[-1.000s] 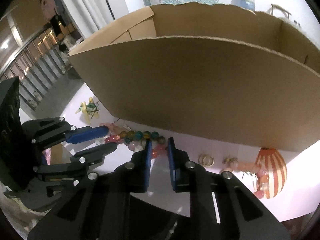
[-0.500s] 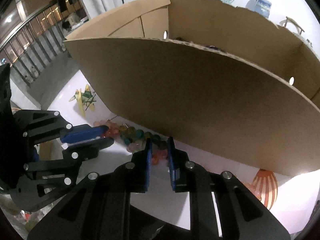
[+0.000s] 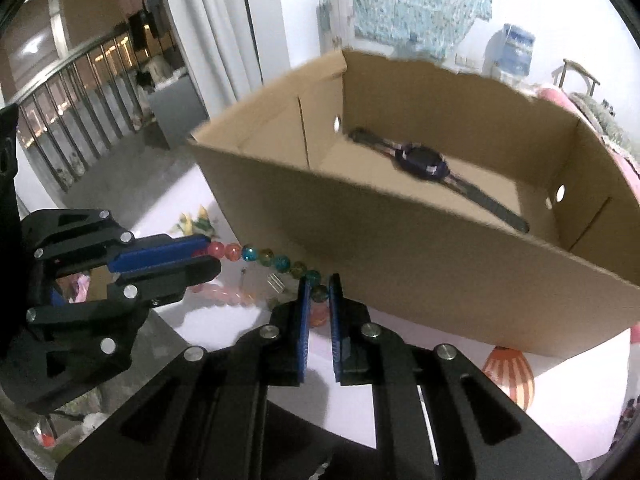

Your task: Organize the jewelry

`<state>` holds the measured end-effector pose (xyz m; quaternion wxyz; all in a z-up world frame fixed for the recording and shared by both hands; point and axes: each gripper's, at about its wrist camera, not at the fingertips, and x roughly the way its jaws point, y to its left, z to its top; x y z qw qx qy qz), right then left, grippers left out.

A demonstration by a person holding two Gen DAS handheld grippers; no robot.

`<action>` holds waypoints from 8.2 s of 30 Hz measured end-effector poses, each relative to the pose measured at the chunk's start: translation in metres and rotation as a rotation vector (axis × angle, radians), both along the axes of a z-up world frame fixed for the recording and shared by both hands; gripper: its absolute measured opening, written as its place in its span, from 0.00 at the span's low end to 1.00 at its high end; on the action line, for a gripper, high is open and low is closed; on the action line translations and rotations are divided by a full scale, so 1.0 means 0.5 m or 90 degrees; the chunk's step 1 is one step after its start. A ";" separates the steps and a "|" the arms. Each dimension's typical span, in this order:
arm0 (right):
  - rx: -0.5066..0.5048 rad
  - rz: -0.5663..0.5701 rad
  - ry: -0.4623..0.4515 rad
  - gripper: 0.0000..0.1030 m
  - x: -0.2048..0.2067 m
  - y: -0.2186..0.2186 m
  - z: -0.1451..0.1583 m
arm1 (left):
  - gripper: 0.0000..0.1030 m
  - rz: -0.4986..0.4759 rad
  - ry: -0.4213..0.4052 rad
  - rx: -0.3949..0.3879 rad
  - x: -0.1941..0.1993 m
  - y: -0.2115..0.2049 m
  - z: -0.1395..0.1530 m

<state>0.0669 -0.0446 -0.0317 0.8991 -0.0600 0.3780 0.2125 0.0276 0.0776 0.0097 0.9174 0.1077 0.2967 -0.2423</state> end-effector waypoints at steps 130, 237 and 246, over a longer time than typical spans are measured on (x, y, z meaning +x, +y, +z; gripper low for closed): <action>-0.078 -0.233 0.005 0.93 -0.075 -0.236 -0.133 | 0.92 0.216 0.154 0.036 0.005 -0.066 -0.149; 0.150 -0.248 0.062 0.65 0.097 -0.311 0.001 | 0.93 0.226 0.080 -0.055 0.140 0.041 -0.059; 0.052 -0.366 0.101 0.77 0.080 -0.366 -0.065 | 0.93 0.296 0.125 -0.024 0.135 0.088 -0.110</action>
